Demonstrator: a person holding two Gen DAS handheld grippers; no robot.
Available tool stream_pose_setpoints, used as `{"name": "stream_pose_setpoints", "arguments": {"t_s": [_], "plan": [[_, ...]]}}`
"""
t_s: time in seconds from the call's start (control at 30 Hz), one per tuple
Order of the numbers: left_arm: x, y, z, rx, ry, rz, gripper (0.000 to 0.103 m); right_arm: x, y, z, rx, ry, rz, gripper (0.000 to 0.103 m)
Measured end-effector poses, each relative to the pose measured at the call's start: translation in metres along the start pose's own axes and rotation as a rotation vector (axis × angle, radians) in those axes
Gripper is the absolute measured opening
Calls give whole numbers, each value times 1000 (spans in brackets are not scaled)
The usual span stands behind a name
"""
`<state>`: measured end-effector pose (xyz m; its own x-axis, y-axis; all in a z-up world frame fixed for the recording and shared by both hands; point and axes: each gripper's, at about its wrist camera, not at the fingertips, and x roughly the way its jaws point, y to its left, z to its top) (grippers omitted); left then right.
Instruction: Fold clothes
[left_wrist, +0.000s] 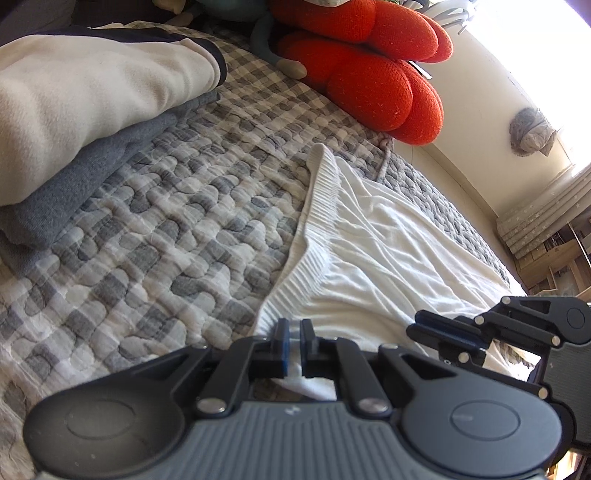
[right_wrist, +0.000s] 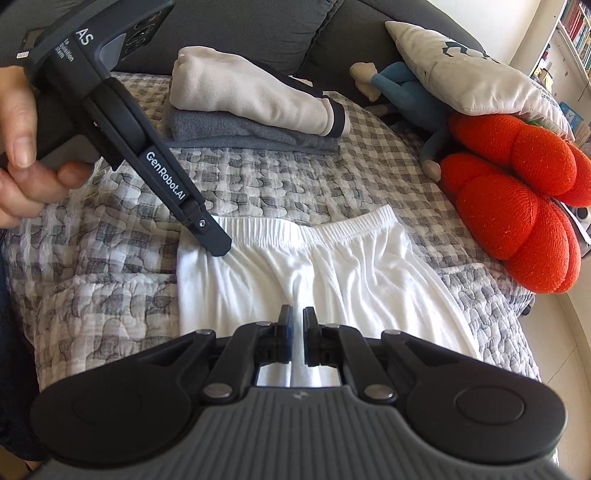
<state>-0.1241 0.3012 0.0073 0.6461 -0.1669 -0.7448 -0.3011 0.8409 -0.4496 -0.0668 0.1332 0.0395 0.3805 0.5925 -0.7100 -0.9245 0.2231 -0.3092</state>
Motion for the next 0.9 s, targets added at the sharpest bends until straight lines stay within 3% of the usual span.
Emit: {"name": "stream_pose_setpoints", "arguments": {"t_s": [0.13,0.2,0.27,0.4,0.57,0.7,0.77,0.9], "plan": [[0,0,0,-4,2,-3,6,3,-4,-5,37,15,10,6],[0,1,0,-8,4,-4,6,13,-2,-11,14,42,-39,8],[-1,2,0,-13,5,-8,7,18,-6,-13,25,45,-66,19],[-1,3,1,-26,6,-15,7,9,-19,-5,78,12,-134,22],[0,4,1,-30,7,-17,7,1,-22,-2,90,-11,-94,24],[0,5,2,-31,8,-15,7,14,-9,-8,45,60,-12,32],[0,5,2,-33,10,-17,7,17,-3,-10,23,53,-41,37],[-1,5,2,-36,9,-19,8,10,-19,-9,102,44,-56,37]]}}
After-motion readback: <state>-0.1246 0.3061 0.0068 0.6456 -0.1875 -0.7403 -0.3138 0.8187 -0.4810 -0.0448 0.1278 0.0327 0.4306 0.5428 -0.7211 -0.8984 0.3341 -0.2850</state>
